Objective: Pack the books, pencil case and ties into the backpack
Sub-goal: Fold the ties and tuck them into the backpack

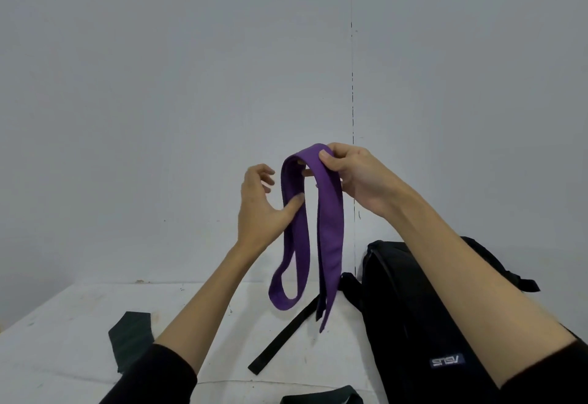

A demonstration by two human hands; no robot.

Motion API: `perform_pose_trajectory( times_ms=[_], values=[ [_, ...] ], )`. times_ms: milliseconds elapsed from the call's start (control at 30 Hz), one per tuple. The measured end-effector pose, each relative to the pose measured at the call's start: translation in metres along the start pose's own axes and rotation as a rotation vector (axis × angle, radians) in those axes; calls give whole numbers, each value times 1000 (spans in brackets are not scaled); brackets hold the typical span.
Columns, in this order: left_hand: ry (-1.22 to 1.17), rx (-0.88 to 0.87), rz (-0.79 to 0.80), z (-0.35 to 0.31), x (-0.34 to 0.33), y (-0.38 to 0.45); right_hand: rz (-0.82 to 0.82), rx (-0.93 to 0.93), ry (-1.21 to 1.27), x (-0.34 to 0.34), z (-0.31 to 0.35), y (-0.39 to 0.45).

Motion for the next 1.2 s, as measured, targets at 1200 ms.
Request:
perform_pose_trajectory(
  times_ms=[1200],
  values=[
    [-329, 705, 332, 117, -40, -92, -149, 75, 222, 17, 23, 7]
  ],
)
Point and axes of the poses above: each hand's wrist, its own y-axis towards the middle knuckle, its own x-axis out of the back of the hand, z = x × y, the point moved 9 cm from there along y, towards the middle knuckle, and after that the axes turned 12 degrees about -y, right-handed, at the moved point
